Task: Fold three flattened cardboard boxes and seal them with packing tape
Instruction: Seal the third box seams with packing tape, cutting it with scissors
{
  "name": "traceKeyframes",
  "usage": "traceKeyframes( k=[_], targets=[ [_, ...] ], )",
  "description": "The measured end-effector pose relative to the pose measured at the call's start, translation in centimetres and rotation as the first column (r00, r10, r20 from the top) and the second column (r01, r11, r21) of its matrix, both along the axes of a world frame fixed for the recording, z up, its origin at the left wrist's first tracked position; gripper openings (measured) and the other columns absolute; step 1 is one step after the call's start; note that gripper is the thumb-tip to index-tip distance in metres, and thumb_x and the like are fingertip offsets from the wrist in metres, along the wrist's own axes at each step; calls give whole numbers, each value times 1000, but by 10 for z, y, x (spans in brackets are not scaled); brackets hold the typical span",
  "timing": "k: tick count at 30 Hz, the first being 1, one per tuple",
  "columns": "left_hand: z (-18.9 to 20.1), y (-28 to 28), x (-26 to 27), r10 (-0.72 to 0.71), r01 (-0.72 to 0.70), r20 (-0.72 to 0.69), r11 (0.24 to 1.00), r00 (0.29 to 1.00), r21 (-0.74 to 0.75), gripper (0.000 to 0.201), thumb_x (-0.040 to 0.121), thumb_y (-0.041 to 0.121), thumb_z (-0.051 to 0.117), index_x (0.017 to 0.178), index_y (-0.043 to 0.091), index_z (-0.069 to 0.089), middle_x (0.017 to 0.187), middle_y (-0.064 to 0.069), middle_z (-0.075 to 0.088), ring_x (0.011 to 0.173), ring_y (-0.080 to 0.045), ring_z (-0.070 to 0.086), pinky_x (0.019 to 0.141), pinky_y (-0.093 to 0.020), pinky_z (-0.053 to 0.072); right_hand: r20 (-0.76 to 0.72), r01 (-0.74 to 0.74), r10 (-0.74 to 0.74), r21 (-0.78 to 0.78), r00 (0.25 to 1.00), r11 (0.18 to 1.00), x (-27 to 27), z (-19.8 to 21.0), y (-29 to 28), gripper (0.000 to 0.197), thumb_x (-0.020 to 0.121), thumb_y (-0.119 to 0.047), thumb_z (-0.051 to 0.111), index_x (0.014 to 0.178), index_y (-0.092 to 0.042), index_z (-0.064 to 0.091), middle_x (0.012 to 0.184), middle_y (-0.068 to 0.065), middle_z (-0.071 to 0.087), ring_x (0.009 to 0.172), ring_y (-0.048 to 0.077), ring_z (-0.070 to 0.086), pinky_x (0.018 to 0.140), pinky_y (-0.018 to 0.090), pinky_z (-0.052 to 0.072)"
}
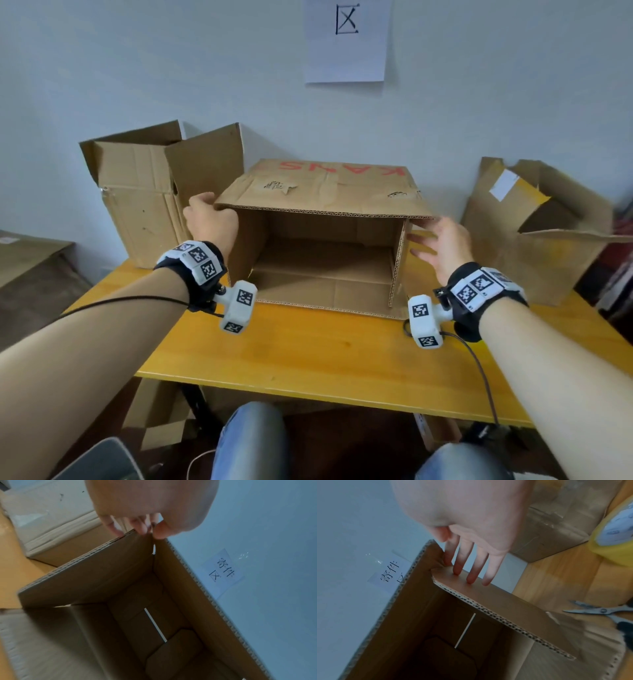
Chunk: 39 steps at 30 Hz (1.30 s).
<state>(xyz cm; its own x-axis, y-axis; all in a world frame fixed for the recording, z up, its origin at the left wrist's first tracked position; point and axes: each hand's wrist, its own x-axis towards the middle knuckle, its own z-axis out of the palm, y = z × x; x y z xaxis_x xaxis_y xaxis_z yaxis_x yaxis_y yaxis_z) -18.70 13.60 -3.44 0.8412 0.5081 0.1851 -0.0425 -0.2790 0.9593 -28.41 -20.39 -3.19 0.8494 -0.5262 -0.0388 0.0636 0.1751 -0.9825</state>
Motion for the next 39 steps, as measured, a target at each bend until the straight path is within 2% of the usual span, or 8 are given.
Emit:
traceKeyframes(
  k=[5,12,17,20,22,27,33,39],
  targets=[
    [-34,-5,0,42,-11,-346,996,937,92,65,82,16,68,138,6,35,141,-19,43,130,-40,44,109,-50,39,-255,-153,102,-187,961,970,5,-35,-3,58,83,5,53,135,-22,58,115,6,65,105,24,63,89,42,54],
    [-76,15,5,-122,199,-494,974,861,105,40,96,30,61,121,-1,62,98,-18,68,87,-36,62,86,-42,54,-566,-401,100,-436,818,805,8,-54,6,91,89,-35,75,159,-20,20,159,8,36,143,31,38,114,46,36],
    [-60,14,4,-73,134,-286,970,955,203,39,101,39,51,126,12,64,105,-9,67,94,-30,60,83,-34,46,-352,-84,-95,-461,931,884,12,-42,7,53,99,-24,52,151,-20,41,123,5,59,89,23,58,97,53,52],
    [-43,8,6,-94,106,-120,989,988,101,38,102,40,49,115,11,68,97,-9,69,94,-30,63,78,-35,49,-211,16,-139,-499,968,867,14,-27,5,46,100,-33,52,146,-23,51,115,-1,63,76,10,54,80,38,53],
    [-32,6,10,-88,91,-68,995,994,42,48,99,46,49,126,9,64,119,-12,69,112,-32,63,95,-40,50,-160,18,-120,-528,980,849,15,-15,4,46,100,-41,53,144,-27,53,115,-5,64,79,6,56,77,32,49],
    [3,-1,17,-154,151,26,985,988,88,38,104,35,45,138,23,59,122,2,65,114,-22,59,97,-31,43,-70,20,-73,-574,995,818,24,12,-2,42,102,-33,51,143,-28,55,144,-1,55,109,16,62,98,40,53],
    [49,-6,31,-101,105,133,994,986,-26,62,96,40,60,150,21,38,142,-5,50,126,-21,53,100,-31,43,127,205,-168,-395,978,896,36,38,-4,37,95,-23,55,131,-29,60,120,-16,64,112,13,64,101,47,53],
    [55,-18,37,-164,168,86,985,983,-33,66,97,39,59,152,19,29,154,-8,32,130,-23,46,94,-28,38,164,228,-180,-354,970,907,40,43,-3,45,97,-12,52,140,-24,54,145,-6,52,135,12,47,110,27,36]
  ],
)
